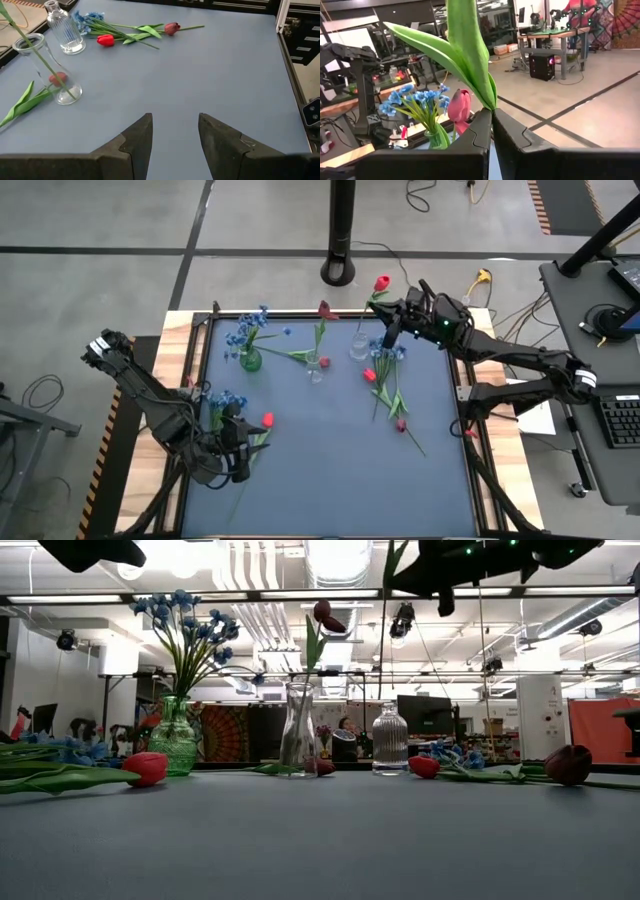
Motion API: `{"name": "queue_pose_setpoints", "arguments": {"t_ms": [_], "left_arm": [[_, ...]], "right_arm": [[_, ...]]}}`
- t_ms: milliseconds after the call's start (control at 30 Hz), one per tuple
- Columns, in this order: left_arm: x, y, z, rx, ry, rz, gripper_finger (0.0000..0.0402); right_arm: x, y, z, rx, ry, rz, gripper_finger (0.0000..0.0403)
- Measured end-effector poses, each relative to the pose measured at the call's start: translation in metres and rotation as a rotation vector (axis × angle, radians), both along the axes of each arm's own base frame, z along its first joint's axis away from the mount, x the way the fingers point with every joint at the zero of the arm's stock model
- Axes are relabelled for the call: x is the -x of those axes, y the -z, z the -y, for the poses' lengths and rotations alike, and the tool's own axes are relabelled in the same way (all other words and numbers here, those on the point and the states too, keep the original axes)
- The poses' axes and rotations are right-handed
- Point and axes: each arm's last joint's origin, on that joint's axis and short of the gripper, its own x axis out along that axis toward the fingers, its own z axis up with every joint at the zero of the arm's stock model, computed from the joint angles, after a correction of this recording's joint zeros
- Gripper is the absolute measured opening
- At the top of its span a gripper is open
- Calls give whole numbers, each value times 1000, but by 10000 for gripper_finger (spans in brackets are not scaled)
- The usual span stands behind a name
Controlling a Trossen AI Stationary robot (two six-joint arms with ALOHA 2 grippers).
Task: Sort flowers into vase by color
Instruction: Put the right red tulip into the top transparent vase
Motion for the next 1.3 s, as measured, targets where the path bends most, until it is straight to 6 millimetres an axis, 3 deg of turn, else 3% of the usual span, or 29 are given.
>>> {"name": "queue_pose_setpoints", "arguments": {"t_ms": [500,1300], "left_arm": [[0,0,0,-4,1,0,143],[0,0,0,-5,0,0,143]], "right_arm": [[0,5,0,-19,20,-49,9],[8,-4,-4,-22,21,-27,9]]}}
